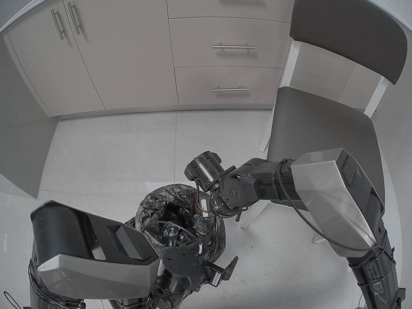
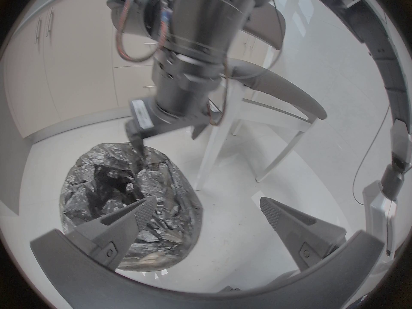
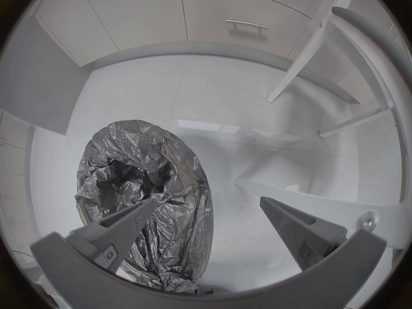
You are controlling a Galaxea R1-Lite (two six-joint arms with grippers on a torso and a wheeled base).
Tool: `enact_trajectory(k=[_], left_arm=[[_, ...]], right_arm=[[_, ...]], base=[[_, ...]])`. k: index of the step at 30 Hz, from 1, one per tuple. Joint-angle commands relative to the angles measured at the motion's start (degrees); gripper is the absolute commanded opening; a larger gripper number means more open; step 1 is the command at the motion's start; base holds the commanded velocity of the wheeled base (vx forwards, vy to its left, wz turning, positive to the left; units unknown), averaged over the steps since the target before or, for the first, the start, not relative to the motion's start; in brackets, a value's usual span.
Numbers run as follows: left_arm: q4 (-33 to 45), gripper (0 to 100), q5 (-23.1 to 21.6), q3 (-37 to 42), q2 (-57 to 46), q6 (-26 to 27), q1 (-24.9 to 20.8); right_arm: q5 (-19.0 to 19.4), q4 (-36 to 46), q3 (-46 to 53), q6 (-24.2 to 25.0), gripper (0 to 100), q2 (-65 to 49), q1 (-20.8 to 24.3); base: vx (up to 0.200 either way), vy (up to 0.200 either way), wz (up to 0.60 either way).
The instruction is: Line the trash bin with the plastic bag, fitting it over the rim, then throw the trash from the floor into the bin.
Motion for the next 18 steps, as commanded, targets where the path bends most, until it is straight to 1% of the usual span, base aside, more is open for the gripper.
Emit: enact_trajectory(k=[1, 5, 13, 18], left_arm=[[-0.1, 100, 1.1, 2.7, -2.4, -0.2, 2.4], [-0.1, 100, 1.1, 4.2, -2.3, -0.4, 2.9], [-0.1, 100, 0.9, 3.6, -1.4, -0.5, 3.2], [-0.1, 100, 0.9, 3.4, -0.8, -0.5, 3.9]], right_arm=[[-0.4, 0.0, 1.1, 1.4, 100, 2.3, 0.0], [-0.6, 0.2, 1.4, 2.9, 100, 3.1, 0.1], [-0.8, 0.6, 3.7, 4.6, 100, 3.4, 0.1], [-2.9, 0.5, 6.4, 5.0, 100, 2.6, -0.4]], base=[[0.000, 0.000, 0.00], [0.000, 0.000, 0.00], [0.000, 0.000, 0.00], [0.000, 0.000, 0.00]])
